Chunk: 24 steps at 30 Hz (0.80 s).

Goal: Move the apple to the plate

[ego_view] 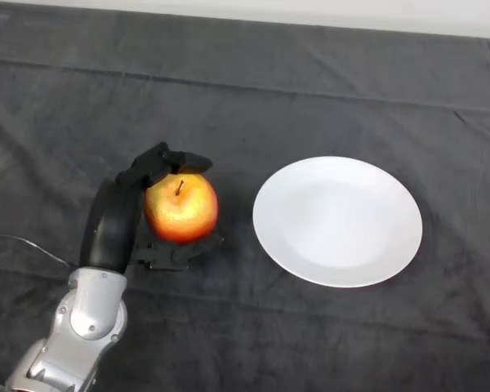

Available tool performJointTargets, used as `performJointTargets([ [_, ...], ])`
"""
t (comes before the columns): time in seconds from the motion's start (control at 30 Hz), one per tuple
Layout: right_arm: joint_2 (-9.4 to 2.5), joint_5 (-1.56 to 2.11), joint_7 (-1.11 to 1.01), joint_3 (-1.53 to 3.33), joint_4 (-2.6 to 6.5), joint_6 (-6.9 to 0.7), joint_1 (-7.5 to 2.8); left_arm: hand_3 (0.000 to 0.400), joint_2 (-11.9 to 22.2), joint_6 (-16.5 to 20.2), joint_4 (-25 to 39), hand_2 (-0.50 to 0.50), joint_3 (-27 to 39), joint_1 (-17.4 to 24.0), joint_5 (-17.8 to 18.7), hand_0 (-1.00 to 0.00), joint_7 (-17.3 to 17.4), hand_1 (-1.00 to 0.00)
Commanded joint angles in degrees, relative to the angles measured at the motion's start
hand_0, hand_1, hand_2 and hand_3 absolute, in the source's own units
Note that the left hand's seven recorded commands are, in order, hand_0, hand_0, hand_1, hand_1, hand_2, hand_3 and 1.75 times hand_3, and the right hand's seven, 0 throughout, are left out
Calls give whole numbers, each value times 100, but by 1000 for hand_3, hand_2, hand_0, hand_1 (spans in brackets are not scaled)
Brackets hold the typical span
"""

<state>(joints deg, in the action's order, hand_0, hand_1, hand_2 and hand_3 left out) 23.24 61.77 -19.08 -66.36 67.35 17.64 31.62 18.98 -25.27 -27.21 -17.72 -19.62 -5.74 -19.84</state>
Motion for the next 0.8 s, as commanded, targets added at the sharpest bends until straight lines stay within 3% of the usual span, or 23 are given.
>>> performJointTargets([
  [0.03,8,88,68,74,-144,29,57,400,-8,69,307,0,-162,-330,-116,-1000,-132,-1000],
  [0.47,6,86,74,79,-151,28,54,400,-402,302,88,0,-903,-863,-100,-1000,-445,-1000],
  [0.8,9,89,72,77,-144,30,56,400,-614,177,-463,0,-1595,-1317,136,-1000,-650,-1000],
])
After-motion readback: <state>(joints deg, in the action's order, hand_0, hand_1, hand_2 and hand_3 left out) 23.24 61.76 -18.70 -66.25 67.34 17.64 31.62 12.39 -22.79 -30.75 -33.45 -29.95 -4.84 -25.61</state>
